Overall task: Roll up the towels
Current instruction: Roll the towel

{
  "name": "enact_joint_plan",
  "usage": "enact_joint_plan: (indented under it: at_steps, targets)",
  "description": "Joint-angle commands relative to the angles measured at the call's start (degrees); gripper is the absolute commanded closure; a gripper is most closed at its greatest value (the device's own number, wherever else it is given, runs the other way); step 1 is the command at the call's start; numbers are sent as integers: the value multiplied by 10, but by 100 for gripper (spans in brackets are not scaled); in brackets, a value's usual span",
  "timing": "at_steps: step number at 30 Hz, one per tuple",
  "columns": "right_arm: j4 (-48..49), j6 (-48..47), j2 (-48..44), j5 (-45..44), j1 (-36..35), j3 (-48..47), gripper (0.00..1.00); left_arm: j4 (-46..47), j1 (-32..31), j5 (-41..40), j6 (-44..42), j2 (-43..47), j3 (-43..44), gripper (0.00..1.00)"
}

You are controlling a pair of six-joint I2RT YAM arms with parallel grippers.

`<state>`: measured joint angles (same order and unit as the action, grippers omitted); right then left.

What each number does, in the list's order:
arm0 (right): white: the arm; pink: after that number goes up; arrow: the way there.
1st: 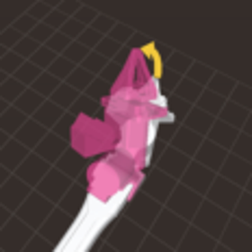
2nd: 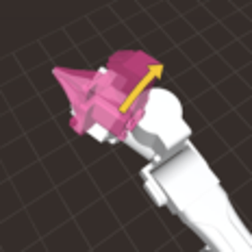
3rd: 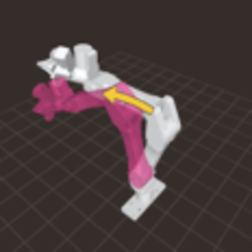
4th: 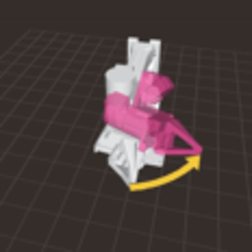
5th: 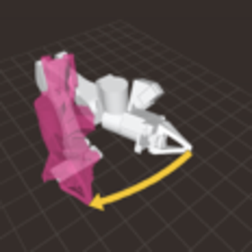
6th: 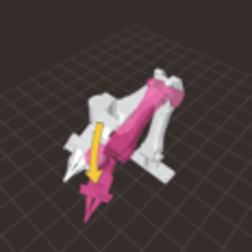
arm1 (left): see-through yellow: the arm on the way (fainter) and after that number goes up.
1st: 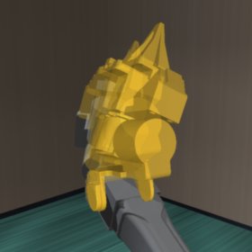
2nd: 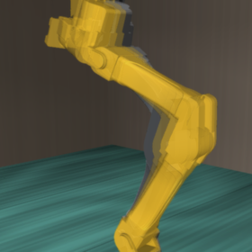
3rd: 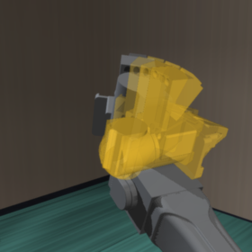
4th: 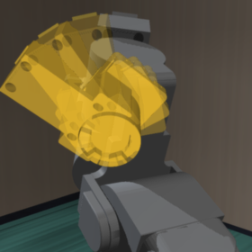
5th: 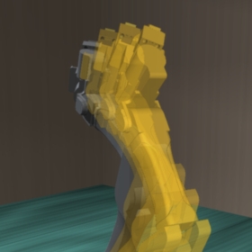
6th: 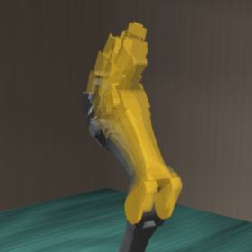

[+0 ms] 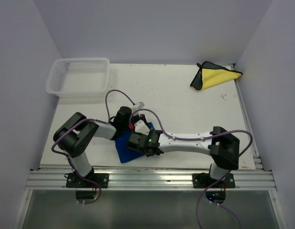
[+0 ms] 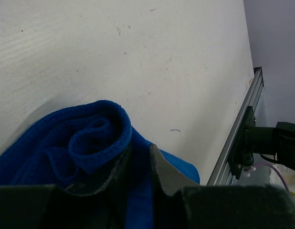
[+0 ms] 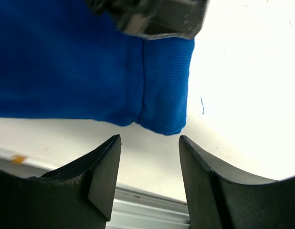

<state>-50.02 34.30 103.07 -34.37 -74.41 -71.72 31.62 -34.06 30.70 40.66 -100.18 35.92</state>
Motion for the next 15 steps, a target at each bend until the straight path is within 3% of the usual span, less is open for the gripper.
enact_joint_plan:
  at_steps: [1,7,15]
  targets:
    - [72,46,-100,70,30,25,44,-38,7,-38,-6,-8,-33,74]
    - [152,47,-217,137,110,116,44,-48,7,-43,-8,4,-31,74]
    - [266,80,-256,242,195,226,46,-53,7,-45,-9,8,-30,74]
